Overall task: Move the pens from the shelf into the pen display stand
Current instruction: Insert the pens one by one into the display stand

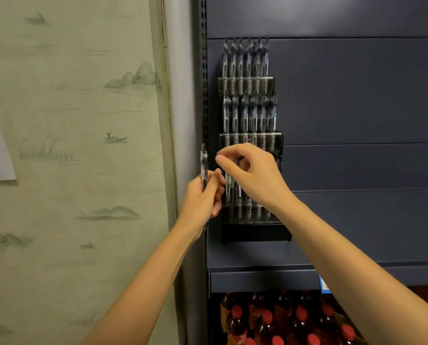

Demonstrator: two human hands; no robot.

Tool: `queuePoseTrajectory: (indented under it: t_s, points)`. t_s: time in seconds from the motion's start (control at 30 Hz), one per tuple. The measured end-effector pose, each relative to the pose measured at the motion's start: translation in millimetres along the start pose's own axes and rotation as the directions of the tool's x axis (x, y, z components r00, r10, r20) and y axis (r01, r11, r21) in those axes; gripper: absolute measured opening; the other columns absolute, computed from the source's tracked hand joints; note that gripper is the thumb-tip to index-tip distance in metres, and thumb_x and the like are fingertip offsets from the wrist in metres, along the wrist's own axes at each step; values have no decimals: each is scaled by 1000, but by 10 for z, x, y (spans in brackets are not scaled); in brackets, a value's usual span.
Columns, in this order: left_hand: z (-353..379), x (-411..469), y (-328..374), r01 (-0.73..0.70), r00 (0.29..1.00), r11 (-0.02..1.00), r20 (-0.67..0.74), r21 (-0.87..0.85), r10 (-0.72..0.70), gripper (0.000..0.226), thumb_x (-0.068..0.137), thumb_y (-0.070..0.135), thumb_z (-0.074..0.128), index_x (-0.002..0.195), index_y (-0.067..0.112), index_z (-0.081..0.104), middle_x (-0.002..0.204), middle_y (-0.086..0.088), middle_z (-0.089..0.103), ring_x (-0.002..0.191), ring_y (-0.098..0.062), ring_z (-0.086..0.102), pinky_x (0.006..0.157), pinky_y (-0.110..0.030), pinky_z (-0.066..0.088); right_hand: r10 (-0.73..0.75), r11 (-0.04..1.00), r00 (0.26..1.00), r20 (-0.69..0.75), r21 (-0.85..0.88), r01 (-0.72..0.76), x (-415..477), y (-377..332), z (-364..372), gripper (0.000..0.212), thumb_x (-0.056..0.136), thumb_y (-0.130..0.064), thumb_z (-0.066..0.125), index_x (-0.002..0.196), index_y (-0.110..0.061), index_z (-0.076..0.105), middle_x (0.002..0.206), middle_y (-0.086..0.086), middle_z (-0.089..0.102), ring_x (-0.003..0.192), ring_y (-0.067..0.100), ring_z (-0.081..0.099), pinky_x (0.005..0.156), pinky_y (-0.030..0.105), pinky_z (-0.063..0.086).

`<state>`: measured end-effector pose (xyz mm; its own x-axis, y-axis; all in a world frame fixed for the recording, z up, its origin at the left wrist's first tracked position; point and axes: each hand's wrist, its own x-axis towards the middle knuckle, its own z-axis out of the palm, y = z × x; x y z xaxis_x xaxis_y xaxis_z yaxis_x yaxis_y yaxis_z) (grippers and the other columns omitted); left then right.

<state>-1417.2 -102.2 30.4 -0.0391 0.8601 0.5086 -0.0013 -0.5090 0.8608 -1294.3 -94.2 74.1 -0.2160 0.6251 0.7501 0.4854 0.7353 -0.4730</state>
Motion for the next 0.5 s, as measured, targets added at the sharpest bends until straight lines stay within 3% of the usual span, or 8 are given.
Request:
queuePoseTrajectory:
  t_s: [0.1, 0.23, 0.33, 0.5]
  points:
    - [66, -11, 35, 7, 999, 999, -34, 52, -6, 27, 103, 17, 35, 80, 13, 50, 54, 2, 41, 36, -4, 34, 35, -17, 26, -2, 999, 995, 95, -32, 5, 23, -97, 84, 28, 86, -44, 62, 103, -23, 69, 90, -11, 60, 65, -1, 45, 67, 19, 39]
    - [72, 11, 40, 18, 999, 990, -36, 140, -13, 26, 102, 17, 36, 82, 17, 52, 51, 2, 43, 36, -6, 37, 35, -17, 30, 33, 999, 992, 123, -44, -28, 42, -87, 128, 27, 90, -40, 59, 90, -14, 67, 81, -2, 63, 68, 8, 53, 71, 36, 51]
    - [-13, 61, 25, -42, 999, 962, 7, 271, 42, 23, 99, 21, 46, 78, 14, 52, 55, -3, 49, 41, -10, 46, 43, -22, 40, 55, 998, 990, 126, -20, -53, 97, -75, 34, 26, 93, -34, 55, 86, -11, 64, 77, 3, 65, 76, 18, 61, 75, 40, 52]
    - [-235, 133, -48, -186, 976, 763, 29, 619, 215, 20, 80, 37, 72, 78, 27, 55, 64, 9, 56, 59, -9, 51, 61, -26, 45, 86, 994, 996, 0, 71, -85, 208, 6, -222, 20, 95, -28, 55, 103, -12, 63, 90, 6, 70, 85, 18, 67, 84, 44, 54]
